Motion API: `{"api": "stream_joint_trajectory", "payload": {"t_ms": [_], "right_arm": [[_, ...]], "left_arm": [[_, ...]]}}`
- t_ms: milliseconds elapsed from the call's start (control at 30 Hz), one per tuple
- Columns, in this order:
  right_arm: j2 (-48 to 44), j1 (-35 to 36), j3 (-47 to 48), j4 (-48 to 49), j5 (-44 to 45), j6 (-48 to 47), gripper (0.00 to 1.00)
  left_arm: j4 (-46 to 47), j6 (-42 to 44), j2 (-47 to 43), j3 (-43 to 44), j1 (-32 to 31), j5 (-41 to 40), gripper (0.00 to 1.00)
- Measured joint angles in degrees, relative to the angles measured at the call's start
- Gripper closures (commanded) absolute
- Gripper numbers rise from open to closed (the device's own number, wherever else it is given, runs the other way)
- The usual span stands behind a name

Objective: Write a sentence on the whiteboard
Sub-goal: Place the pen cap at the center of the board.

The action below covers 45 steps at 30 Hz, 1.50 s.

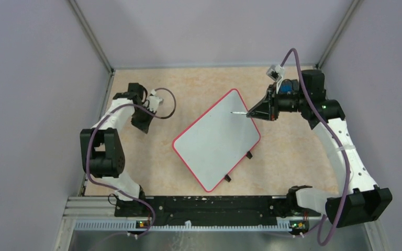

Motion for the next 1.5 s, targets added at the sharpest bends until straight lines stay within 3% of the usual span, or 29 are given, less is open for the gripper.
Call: {"api": "stream_joint_trajectory", "payload": {"t_ms": [533,1033,1300,1500], "right_arm": [[-1.2,0.0,-1.6,-3.5,0.3,-4.2,1.00],[-1.2,0.0,-1.5,-6.6,0.3,-6.6,1.00],[-1.2,0.0,-0.5,-8.2,0.3,-7.3,1.00],[-1.2,0.0,-0.3,-8.9,0.3,-8.3,1.00]], "left_arm": [[0.9,0.5,9.8,-1.2,-6.7,-8.3,0.78],[0.2,0.4,11.2,-0.2,-7.1,-8.3,0.45],[-4.2,0.0,9.8,8.1,-7.1,-4.5,0.29],[-6.1,-0.7,7.6,18.3,-5.3,2.0,0.28]]}}
